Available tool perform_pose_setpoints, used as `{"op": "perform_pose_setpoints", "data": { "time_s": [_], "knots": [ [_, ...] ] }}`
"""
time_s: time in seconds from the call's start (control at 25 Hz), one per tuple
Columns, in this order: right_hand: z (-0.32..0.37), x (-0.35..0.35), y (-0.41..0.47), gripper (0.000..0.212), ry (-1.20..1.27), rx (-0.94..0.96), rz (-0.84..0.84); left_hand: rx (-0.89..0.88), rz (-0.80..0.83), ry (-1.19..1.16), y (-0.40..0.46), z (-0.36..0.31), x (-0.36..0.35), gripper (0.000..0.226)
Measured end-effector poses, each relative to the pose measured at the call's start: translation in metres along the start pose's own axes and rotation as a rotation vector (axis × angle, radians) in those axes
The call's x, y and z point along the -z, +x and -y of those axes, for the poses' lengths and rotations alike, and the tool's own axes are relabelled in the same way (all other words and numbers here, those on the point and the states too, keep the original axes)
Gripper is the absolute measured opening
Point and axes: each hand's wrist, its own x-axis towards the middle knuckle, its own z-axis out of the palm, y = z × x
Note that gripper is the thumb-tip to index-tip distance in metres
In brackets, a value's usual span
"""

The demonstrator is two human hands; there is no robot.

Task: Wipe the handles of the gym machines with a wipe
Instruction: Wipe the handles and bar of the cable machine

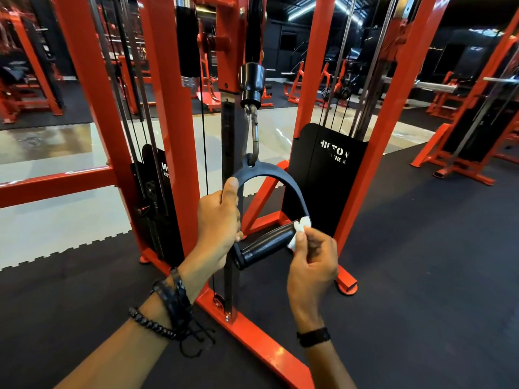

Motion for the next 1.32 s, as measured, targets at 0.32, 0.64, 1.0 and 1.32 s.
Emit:
{"op": "perform_pose_setpoints", "data": {
  "time_s": [0.32,0.64,1.0,1.32],
  "knots": [
    [0.02,-0.008,-0.062,0.003,0.134,0.039,0.096,0.009,0.005,-0.02,0.001,0.003,-0.004,0.045],
    [0.007,-0.002,-0.007,0.008,0.063,-0.003,-0.034,0.002,0.007,-0.008,0.002,0.005,-0.005,0.046],
    [0.023,0.001,0.017,0.01,-0.142,0.149,0.149,-0.014,0.011,0.009,0.002,0.004,-0.005,0.047],
    [0.022,0.003,-0.003,0.011,-0.167,0.176,0.197,-0.017,0.006,0.047,0.007,0.008,-0.004,0.049]
  ]
}}
